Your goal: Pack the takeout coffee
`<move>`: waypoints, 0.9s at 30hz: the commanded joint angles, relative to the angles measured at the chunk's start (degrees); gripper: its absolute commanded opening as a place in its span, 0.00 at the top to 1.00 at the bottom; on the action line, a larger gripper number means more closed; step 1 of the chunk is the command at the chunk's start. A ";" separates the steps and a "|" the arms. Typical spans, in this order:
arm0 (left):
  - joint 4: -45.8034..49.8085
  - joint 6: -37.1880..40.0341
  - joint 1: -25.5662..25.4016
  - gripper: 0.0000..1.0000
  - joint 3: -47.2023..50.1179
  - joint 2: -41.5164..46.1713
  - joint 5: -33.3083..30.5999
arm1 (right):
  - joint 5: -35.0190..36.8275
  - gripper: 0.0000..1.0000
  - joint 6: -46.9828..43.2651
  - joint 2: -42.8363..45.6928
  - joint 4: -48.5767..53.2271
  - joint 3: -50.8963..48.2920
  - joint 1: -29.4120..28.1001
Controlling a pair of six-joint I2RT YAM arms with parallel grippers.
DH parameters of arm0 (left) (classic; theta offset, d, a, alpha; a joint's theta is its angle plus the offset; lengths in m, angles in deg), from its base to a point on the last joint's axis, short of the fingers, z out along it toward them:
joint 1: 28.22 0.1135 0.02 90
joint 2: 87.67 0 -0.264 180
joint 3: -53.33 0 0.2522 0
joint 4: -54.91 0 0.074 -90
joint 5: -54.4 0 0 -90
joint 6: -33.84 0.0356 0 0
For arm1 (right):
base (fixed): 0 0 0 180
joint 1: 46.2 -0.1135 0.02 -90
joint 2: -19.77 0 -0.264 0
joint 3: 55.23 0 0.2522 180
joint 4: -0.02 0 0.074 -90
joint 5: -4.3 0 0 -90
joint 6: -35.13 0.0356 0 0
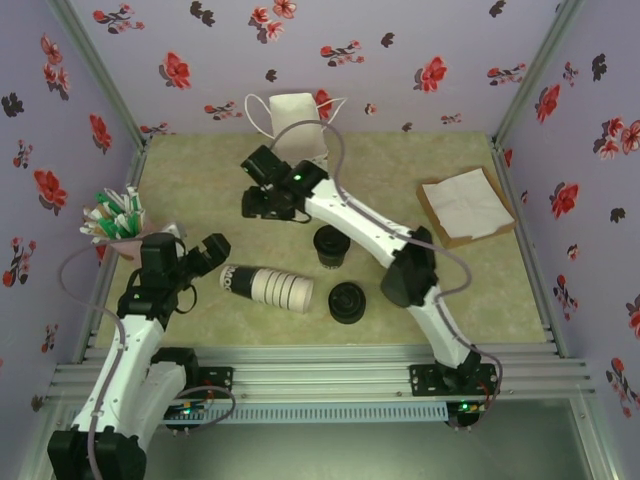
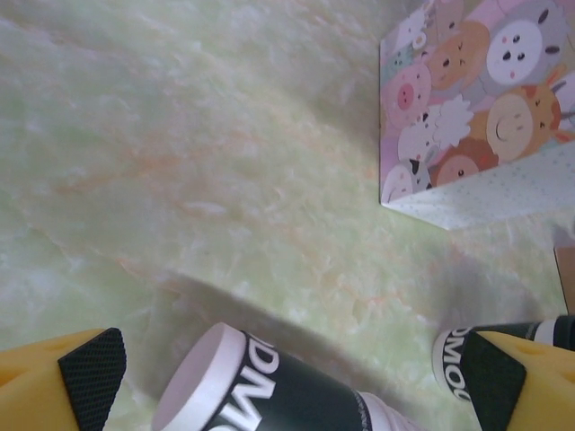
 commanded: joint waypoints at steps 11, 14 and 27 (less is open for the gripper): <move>5.40 -0.41 -2.06 0.01 2.03 -0.19 -0.84 | -4.29 0.25 8.22 46.57 -31.77 -67.05 -9.66; 3.96 -0.72 -2.54 0.01 2.85 -2.33 -0.76 | -3.58 0.24 11.60 47.08 -34.61 -71.16 -12.99; -3.17 -1.25 -3.42 0.01 5.66 -9.67 -0.01 | -9.14 0.24 22.10 35.92 -52.82 -75.30 -16.77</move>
